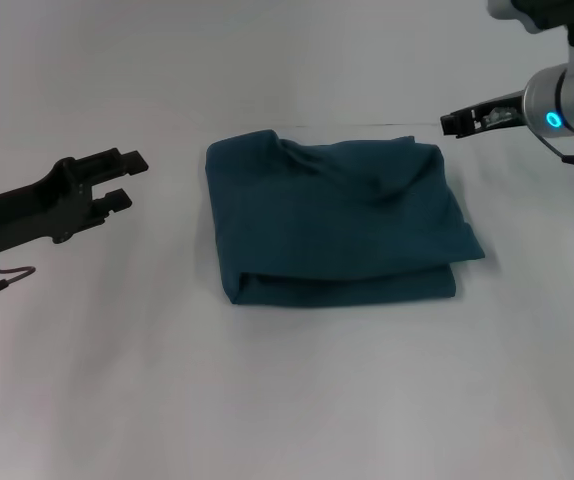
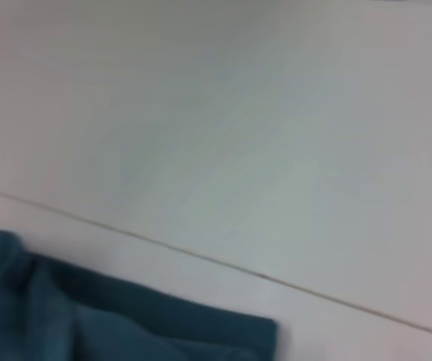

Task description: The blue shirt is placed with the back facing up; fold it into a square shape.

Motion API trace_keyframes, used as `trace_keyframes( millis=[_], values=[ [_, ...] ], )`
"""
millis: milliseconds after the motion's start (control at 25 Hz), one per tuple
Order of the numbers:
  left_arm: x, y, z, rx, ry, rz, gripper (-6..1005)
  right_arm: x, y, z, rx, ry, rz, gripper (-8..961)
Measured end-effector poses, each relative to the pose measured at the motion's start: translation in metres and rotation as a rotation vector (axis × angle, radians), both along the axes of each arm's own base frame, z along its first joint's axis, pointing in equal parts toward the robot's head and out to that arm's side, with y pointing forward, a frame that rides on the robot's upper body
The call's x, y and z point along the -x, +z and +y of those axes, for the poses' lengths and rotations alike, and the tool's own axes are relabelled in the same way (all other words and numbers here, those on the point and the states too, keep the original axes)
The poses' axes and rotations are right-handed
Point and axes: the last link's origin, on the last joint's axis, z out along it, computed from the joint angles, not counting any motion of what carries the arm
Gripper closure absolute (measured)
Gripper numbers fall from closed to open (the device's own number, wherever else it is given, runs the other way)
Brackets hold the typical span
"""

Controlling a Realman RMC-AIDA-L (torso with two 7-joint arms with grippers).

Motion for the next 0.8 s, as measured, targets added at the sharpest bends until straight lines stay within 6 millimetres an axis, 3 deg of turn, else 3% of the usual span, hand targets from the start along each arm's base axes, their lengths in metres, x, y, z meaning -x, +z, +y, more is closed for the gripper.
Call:
trace_keyframes(
  millis=[320,800],
  values=[
    [0.001,0.001,0.0,-0.003,0.001,0.0,320,0.01,-0.003,-0.017,0.155,0.063,0.095,499],
    [0.001,-0.001,-0.001,-0.006,0.002,-0.018,319,0.025,-0.033,-0.03,0.339,0.201,-0.087,504]
  ],
)
